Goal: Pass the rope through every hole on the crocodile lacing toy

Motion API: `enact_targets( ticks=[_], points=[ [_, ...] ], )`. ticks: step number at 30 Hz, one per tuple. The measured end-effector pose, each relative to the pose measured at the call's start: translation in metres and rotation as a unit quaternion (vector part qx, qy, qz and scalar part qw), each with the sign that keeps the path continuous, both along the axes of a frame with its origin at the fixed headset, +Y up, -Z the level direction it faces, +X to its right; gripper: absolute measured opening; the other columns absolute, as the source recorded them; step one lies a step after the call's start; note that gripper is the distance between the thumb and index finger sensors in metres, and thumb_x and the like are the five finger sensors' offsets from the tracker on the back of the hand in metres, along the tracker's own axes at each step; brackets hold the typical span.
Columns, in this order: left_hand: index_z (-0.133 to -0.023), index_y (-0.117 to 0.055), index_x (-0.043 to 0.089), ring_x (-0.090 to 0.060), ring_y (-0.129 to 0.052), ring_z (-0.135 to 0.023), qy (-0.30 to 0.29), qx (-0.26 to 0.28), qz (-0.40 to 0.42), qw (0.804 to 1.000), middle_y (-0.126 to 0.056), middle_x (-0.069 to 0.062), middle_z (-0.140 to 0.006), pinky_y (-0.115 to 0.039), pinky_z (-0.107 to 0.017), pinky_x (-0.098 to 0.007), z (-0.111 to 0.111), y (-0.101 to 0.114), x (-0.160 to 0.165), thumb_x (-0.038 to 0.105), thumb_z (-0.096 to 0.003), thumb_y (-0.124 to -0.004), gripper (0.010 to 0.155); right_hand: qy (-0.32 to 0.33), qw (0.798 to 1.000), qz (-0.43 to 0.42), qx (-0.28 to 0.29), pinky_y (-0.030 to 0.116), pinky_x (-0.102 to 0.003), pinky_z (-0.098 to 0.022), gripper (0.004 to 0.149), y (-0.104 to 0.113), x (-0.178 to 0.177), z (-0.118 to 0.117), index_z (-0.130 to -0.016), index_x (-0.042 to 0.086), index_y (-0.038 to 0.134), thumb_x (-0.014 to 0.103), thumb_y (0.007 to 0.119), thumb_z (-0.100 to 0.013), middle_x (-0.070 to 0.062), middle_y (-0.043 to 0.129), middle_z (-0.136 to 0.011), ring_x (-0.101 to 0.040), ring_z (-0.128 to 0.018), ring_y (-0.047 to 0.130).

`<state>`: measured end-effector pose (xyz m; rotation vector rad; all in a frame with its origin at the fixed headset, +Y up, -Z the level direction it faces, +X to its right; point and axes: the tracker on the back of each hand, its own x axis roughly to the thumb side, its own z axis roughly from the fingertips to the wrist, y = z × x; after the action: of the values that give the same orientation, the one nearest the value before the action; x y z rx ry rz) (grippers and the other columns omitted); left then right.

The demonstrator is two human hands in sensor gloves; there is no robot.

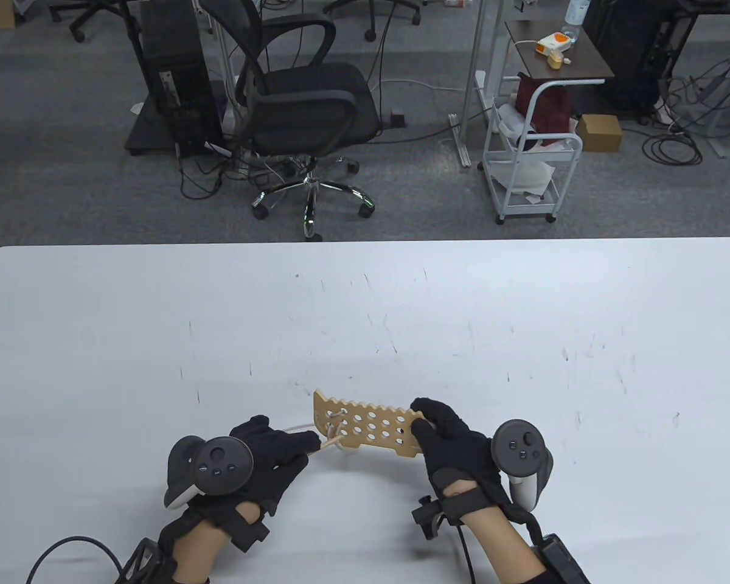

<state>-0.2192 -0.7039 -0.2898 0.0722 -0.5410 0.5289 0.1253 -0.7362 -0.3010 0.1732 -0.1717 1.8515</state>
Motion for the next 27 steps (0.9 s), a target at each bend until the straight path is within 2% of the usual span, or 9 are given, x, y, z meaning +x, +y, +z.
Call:
enact_targets(
  ticks=[6,10,17,19,21,23,27],
  points=[
    [-0.088,-0.087,0.035,-0.024,-0.100,-0.062,0.001,-0.002,0.004,1.000,-0.105,0.002,-0.065,-0.060,-0.074,-0.056,0.001,-0.001,0.002,0.037,-0.0445,-0.090,0.043,0.009,1.000,0.004,0.003,0.076,-0.049,-0.045,0.046,0.001,-0.004,0.002,-0.088,0.014,0.074,0.031,0.078,-0.046,-0.008,0.094,-0.072,-0.031,-0.054,0.101],
    [-0.088,-0.087,0.034,-0.023,-0.100,-0.059,0.004,-0.007,0.042,0.999,-0.105,0.002,-0.062,-0.061,-0.073,-0.056,0.001,-0.001,0.001,0.039,-0.0441,-0.091,0.044,0.010,1.000,0.003,0.001,0.077,-0.049,-0.044,0.046,0.001,-0.004,0.003,-0.088,0.014,0.074,0.031,0.078,-0.046,-0.009,0.094,-0.072,-0.031,-0.054,0.102],
    [-0.089,-0.086,0.034,-0.022,-0.100,-0.060,0.017,0.025,0.067,0.997,-0.104,0.004,-0.062,-0.061,-0.073,-0.056,0.003,0.001,-0.002,0.043,-0.0419,-0.090,0.048,0.016,1.000,0.001,0.001,0.077,-0.049,-0.044,0.047,0.001,-0.007,0.004,-0.088,0.013,0.073,0.031,0.078,-0.046,-0.009,0.094,-0.072,-0.031,-0.054,0.102],
    [-0.092,-0.082,0.035,-0.023,-0.097,-0.066,0.021,0.030,0.065,0.997,-0.101,0.005,-0.068,-0.059,-0.074,-0.056,0.004,0.001,-0.001,0.044,-0.0417,-0.089,0.052,0.020,1.000,-0.006,-0.002,0.077,-0.049,-0.044,0.047,0.000,-0.008,0.005,-0.088,0.012,0.073,0.031,0.079,-0.046,-0.010,0.094,-0.072,-0.031,-0.054,0.102],
    [-0.096,-0.077,0.036,-0.027,-0.082,-0.083,0.032,0.042,0.056,0.997,-0.087,0.002,-0.087,-0.054,-0.076,-0.057,0.006,0.000,0.000,0.046,-0.0415,-0.089,0.057,0.022,1.000,-0.009,-0.004,0.077,-0.049,-0.044,0.047,0.000,-0.009,0.005,-0.088,0.012,0.073,0.031,0.079,-0.046,-0.010,0.094,-0.072,-0.031,-0.054,0.102],
    [-0.100,-0.070,0.038,-0.030,-0.070,-0.093,0.033,0.048,0.046,0.997,-0.074,-0.002,-0.099,-0.048,-0.077,-0.057,0.006,0.001,0.000,0.048,-0.0414,-0.088,0.062,0.025,1.000,-0.011,-0.005,0.077,-0.049,-0.044,0.047,0.000,-0.011,0.006,-0.088,0.012,0.073,0.031,0.079,-0.046,-0.010,0.094,-0.072,-0.031,-0.054,0.102],
    [-0.105,-0.061,0.038,-0.035,-0.052,-0.103,0.039,0.046,0.050,0.997,-0.055,-0.004,-0.110,-0.041,-0.078,-0.058,0.007,0.000,0.001,0.050,-0.0411,-0.087,0.070,0.028,0.999,-0.020,-0.008,0.077,-0.049,-0.044,0.047,0.000,-0.012,0.006,-0.088,0.012,0.073,0.031,0.079,-0.046,-0.010,0.094,-0.072,-0.031,-0.054,0.102]
  ],
)
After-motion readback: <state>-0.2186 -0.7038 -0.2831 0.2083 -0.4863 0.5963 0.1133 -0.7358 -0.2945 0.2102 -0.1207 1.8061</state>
